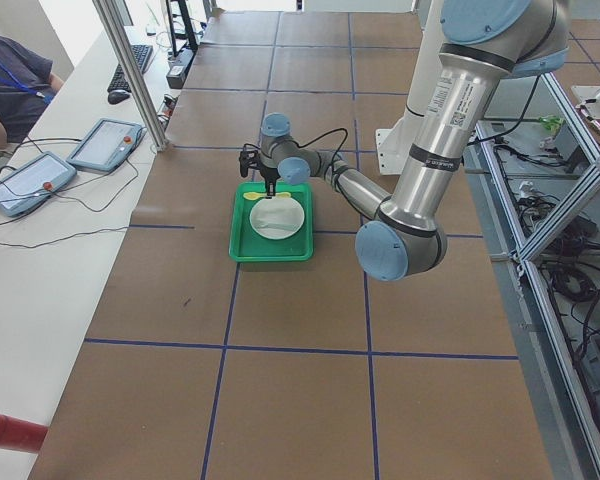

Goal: Place spoon
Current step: 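Carry the yellow spoon off the plate and lower it onto the tray beside the plate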

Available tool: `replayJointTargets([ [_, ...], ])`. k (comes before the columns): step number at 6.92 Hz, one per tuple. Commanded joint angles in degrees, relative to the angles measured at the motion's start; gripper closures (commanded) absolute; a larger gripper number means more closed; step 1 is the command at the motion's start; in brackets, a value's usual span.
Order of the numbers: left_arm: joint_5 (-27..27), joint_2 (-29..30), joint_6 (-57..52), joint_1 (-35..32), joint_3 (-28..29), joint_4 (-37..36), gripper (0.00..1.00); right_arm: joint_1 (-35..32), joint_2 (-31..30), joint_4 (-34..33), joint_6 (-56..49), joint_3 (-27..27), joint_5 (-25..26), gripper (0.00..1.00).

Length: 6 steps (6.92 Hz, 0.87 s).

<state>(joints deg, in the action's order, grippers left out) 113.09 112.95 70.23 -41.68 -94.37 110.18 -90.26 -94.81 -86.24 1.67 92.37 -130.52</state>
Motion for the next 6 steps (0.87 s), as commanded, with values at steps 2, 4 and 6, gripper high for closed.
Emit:
replayJointTargets([
  [2, -0.15, 2.71, 2.28, 3.10, 2.79, 0.21, 1.00, 0.00, 0.06, -0.07, 0.00, 0.00, 0.00, 0.00],
  [4, -0.15, 2.72, 2.19, 3.10, 2.79, 0.30, 0.84, 0.00, 0.06, 0.02, 0.00, 0.00, 0.00, 0.00],
  [6, -0.24, 2.54, 1.75, 3.10, 2.70, 0.30, 0.57, 0.00, -0.03, -0.06, 0.00, 0.00, 0.00, 0.00],
])
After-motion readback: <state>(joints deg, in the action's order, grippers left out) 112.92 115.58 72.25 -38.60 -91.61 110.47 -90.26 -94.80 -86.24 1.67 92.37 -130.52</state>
